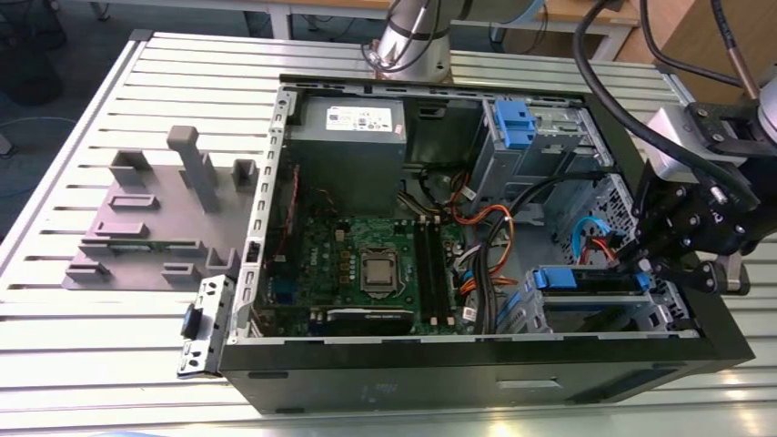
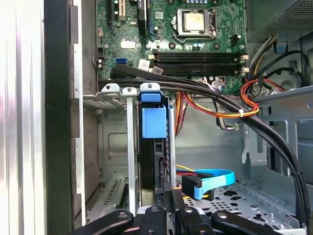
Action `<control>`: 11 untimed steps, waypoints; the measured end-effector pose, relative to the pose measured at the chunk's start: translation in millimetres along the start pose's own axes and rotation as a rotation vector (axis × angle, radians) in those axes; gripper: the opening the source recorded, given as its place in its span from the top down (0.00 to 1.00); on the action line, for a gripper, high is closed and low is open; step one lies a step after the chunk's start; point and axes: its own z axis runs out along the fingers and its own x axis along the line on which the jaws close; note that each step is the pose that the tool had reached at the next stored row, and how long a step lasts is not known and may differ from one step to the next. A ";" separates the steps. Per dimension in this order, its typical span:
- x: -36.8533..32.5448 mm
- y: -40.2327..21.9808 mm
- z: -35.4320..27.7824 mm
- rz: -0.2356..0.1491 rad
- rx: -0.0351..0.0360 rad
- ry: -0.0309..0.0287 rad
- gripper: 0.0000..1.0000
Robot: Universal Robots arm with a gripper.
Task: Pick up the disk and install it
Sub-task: 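Insert the first disk wire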
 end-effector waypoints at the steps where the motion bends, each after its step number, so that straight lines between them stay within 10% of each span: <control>1: 0.1 -0.1 0.3 0.000 0.0000 0.0000 0.83; 11: 0.0 -0.2 -3.1 0.000 0.0000 -0.0002 0.83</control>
